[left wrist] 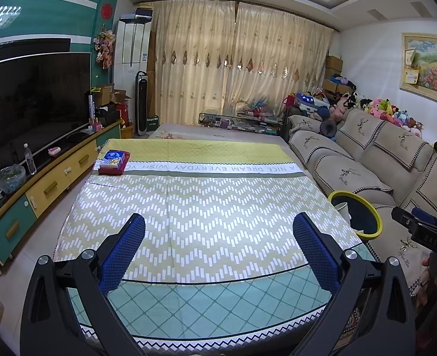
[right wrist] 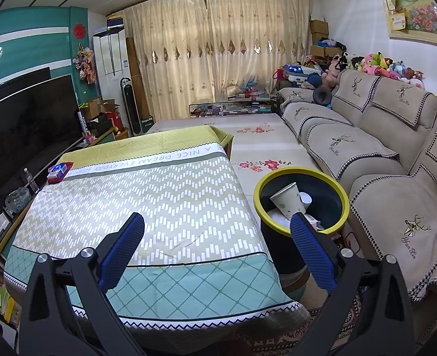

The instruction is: Collect trash

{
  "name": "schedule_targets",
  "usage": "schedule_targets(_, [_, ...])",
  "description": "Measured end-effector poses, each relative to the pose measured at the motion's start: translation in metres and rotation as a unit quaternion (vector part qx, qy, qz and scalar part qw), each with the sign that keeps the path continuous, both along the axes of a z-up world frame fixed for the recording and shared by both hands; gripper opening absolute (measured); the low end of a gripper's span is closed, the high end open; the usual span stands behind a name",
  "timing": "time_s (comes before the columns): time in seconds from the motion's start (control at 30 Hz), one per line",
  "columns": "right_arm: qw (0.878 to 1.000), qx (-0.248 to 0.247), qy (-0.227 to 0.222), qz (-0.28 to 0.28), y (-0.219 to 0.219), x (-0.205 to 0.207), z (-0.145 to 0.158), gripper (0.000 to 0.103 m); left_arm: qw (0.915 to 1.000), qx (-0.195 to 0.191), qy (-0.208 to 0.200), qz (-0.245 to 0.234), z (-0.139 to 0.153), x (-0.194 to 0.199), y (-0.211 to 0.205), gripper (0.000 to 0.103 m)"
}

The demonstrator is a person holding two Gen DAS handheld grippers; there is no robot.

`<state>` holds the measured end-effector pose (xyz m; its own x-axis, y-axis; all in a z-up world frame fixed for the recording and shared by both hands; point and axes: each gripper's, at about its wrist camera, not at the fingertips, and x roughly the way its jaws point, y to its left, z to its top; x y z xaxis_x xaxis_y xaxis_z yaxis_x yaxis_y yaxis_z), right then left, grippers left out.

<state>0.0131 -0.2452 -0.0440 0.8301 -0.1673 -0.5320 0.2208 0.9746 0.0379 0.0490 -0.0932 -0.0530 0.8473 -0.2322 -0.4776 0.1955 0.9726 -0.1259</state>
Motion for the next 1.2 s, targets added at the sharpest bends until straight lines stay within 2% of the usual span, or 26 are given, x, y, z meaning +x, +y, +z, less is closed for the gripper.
schedule_targets(1.2, [1.0,0.006,0.008,0.002,-0.003,0.0023,-0.006,0.094,1.0,0.002,0.007,-0.001,-0.0041,0.0045,-0.0049,0.098])
